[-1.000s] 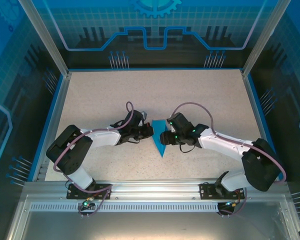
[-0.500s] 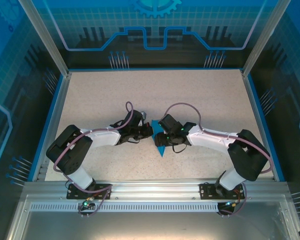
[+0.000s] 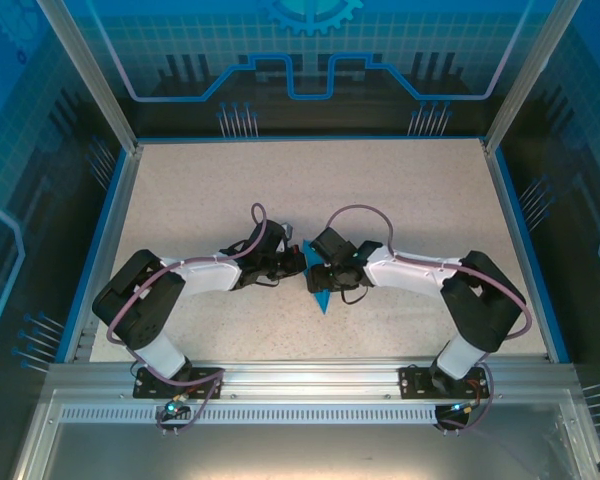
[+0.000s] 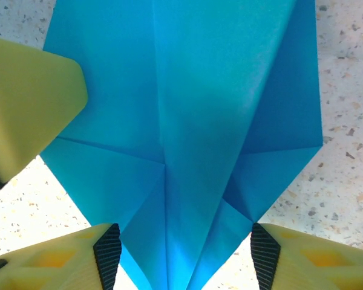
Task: Fold a paper plane with a square sheet of paper (pick it up from the middle)
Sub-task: Move the paper plane to the center of the table.
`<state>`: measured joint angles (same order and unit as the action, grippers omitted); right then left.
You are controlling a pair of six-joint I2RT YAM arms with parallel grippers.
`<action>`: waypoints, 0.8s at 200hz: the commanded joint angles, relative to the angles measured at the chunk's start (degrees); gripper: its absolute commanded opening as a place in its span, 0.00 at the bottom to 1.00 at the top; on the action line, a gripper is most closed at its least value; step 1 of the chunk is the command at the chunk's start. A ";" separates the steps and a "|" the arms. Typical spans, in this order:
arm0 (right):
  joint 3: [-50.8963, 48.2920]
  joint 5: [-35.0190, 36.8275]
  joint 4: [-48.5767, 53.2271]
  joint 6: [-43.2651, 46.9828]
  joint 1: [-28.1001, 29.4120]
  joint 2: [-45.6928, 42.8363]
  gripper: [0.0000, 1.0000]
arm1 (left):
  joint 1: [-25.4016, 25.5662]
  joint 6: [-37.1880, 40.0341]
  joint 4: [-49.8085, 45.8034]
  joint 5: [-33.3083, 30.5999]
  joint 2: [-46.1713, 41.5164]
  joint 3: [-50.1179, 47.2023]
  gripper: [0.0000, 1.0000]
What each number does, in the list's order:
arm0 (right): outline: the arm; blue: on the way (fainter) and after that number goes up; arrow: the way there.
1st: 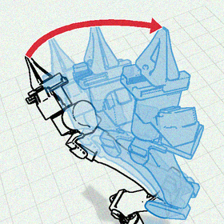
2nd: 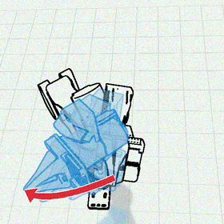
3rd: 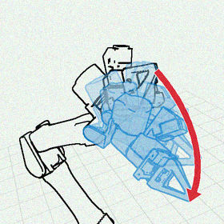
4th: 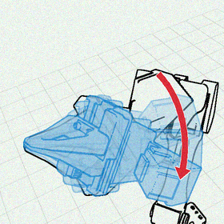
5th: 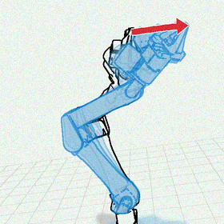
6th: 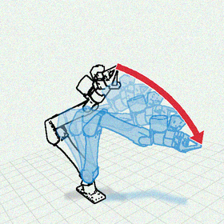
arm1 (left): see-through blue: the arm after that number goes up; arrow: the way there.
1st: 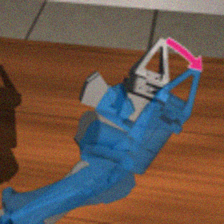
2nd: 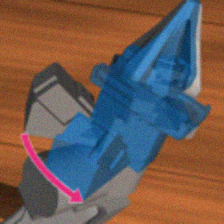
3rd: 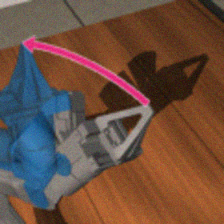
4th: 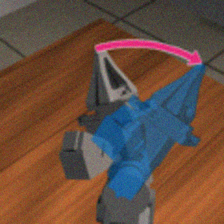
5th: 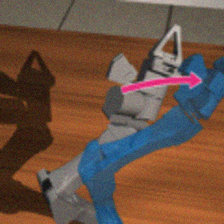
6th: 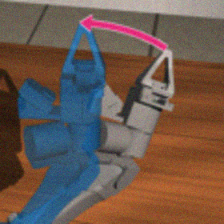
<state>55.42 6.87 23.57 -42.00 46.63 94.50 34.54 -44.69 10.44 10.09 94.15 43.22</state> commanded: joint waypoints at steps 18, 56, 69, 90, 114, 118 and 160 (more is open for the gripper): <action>1.47 -0.76 0.45 -0.07 1.35 0.39 0.56 | -0.44 0.13 0.11 -0.86 -0.19 -0.77 0.00; 1.02 -1.34 -0.35 0.03 1.53 -0.62 0.51 | -0.44 0.11 0.02 -0.77 -0.11 -0.68 0.00; 0.98 -2.22 -0.50 -0.31 1.49 -0.72 0.51 | -0.44 0.05 -0.07 -0.86 -0.15 -0.62 0.00; 0.51 -2.46 0.31 -2.25 1.62 -0.71 0.51 | -0.44 0.04 -0.24 -0.86 -0.19 -0.67 0.00; -0.84 -3.22 -0.38 -4.44 1.77 -0.99 0.46 | -0.44 0.04 -0.24 -0.86 -0.22 -0.86 0.00; -0.96 -3.22 -0.41 -4.74 1.83 -0.97 0.45 | -0.36 0.04 -0.24 -0.86 -0.26 -0.84 0.00; -1.30 -1.63 -0.04 -6.79 2.20 -0.82 0.36 | -0.37 -0.05 -0.18 -0.88 -0.37 -1.01 0.00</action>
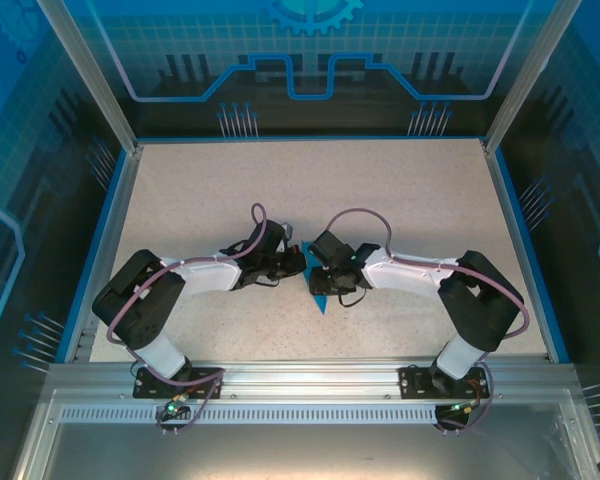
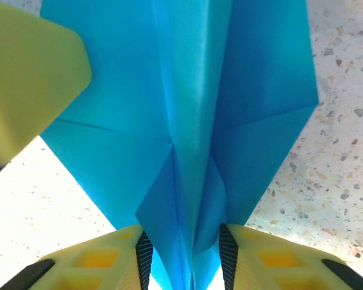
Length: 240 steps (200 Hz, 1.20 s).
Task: Fold a paper plane with a square sheet of paper (pick it up from the middle)
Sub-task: Move the paper plane to the center of the table.
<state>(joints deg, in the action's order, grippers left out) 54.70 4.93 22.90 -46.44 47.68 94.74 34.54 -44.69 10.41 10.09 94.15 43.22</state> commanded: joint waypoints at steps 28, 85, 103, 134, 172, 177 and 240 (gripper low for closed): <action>-0.76 0.30 -0.02 -2.80 1.53 -0.96 0.33 | -0.40 -0.05 -0.20 -0.95 -0.46 -1.15 0.00; -1.79 2.88 0.31 -6.24 3.25 -1.40 0.29 | -0.44 -0.23 0.07 -0.95 -0.37 -1.04 0.00; -1.97 3.82 0.76 -6.83 3.78 -1.31 0.29 | -0.43 -0.23 0.04 -0.96 -0.28 -1.05 0.00; -1.35 3.90 0.75 -6.26 4.09 -1.02 0.29 | -0.38 -0.27 0.09 -0.95 -0.37 -1.15 0.00; 0.98 5.02 1.85 -5.19 4.13 1.09 0.29 | -0.44 -0.40 0.05 -0.95 -0.72 -1.31 0.00; 1.24 5.53 2.13 -5.23 4.06 1.26 0.29 | -0.44 -0.40 0.04 -0.95 -0.81 -1.31 0.00; 3.88 8.56 4.20 -4.76 4.09 4.23 0.19 | -0.53 -1.26 -5.49 -6.33 -4.33 -1.04 0.21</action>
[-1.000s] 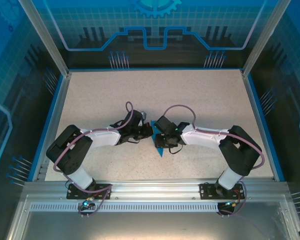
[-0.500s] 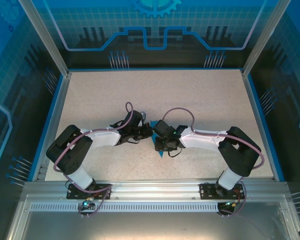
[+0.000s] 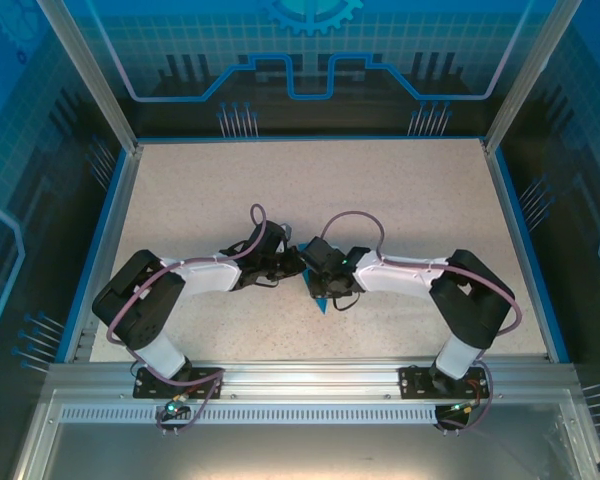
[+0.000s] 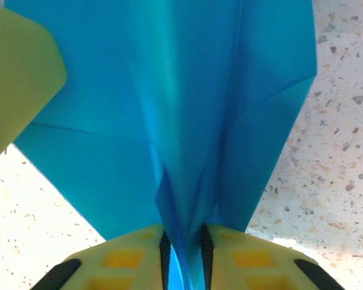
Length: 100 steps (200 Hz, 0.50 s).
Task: Fold a paper plane with a square sheet of paper (pick it up from the middle)
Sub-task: Move the paper plane to the center of the table.
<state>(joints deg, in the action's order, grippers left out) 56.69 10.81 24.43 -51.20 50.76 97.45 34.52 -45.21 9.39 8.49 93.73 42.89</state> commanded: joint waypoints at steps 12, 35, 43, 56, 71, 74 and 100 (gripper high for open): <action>2.48 3.49 3.50 -0.08 1.00 2.01 0.16 | -0.52 -1.34 -7.97 -8.38 -5.76 -0.51 0.28; 4.15 5.29 5.38 0.42 1.42 3.14 0.15 | -1.20 -2.28 -13.17 -13.25 -8.83 -0.60 0.37; 4.97 5.96 6.15 0.56 1.66 3.63 0.15 | -1.58 -2.79 -14.80 -14.47 -9.73 -0.63 0.39; 6.17 7.07 7.33 0.68 2.06 4.62 0.15 | -2.24 -3.59 -17.47 -16.22 -10.66 -0.60 0.44; 7.66 8.26 9.03 0.51 2.47 5.84 0.16 | -3.01 -4.26 -19.30 -17.25 -11.49 -0.95 0.47; 7.99 8.53 9.38 0.36 2.50 6.10 0.17 | -3.17 -4.27 -19.43 -17.25 -11.61 -1.05 0.48; 9.39 10.09 11.29 -0.10 2.85 7.76 0.18 | -3.93 -4.80 -20.35 -17.28 -12.17 -1.53 0.51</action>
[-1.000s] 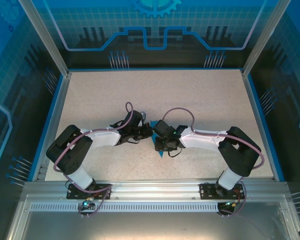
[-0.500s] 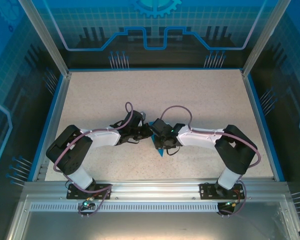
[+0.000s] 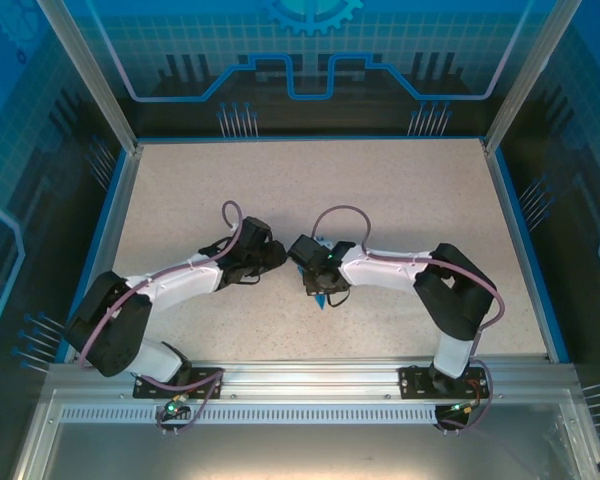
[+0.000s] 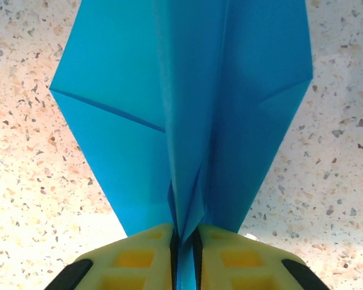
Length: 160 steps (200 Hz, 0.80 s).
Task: Fold a paper plane with a square sheet of paper (pick it up from the middle)
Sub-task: Move the paper plane to the center of the table.
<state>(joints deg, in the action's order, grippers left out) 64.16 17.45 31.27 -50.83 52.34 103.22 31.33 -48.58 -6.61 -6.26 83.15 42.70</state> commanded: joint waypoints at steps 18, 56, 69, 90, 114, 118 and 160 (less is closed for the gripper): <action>2.50 3.64 4.85 -0.58 1.43 2.72 0.19 | -1.08 -1.61 -4.63 -2.44 -1.68 -1.39 0.53; 3.38 3.90 5.12 -0.76 1.59 3.76 0.20 | -1.29 -1.53 -4.95 -2.35 -1.60 -1.44 0.56; 3.43 4.14 5.52 -0.86 1.55 3.81 0.17 | -1.33 -1.56 -4.99 -2.35 -1.68 -1.49 0.56; 3.51 5.05 5.98 -1.23 1.59 3.42 0.12 | -1.35 -1.61 -5.16 -2.35 -1.68 -1.65 0.57; 3.76 6.80 6.73 -1.12 1.38 2.20 0.08 | -1.43 -1.61 -5.58 -2.54 -1.68 -1.63 0.59; 3.87 7.07 6.73 -0.77 1.32 1.94 0.07 | -1.45 -1.72 -5.72 -2.61 -1.76 -1.59 0.60; 5.18 7.18 3.55 4.96 -4.05 -1.07 0.07 | -1.84 -1.88 -8.66 -5.38 -3.35 -2.24 0.74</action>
<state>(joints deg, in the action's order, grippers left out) 66.87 22.76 35.92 -49.52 51.86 105.12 30.24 -49.71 -11.57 -8.43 82.46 41.71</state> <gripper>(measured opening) 0.076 0.703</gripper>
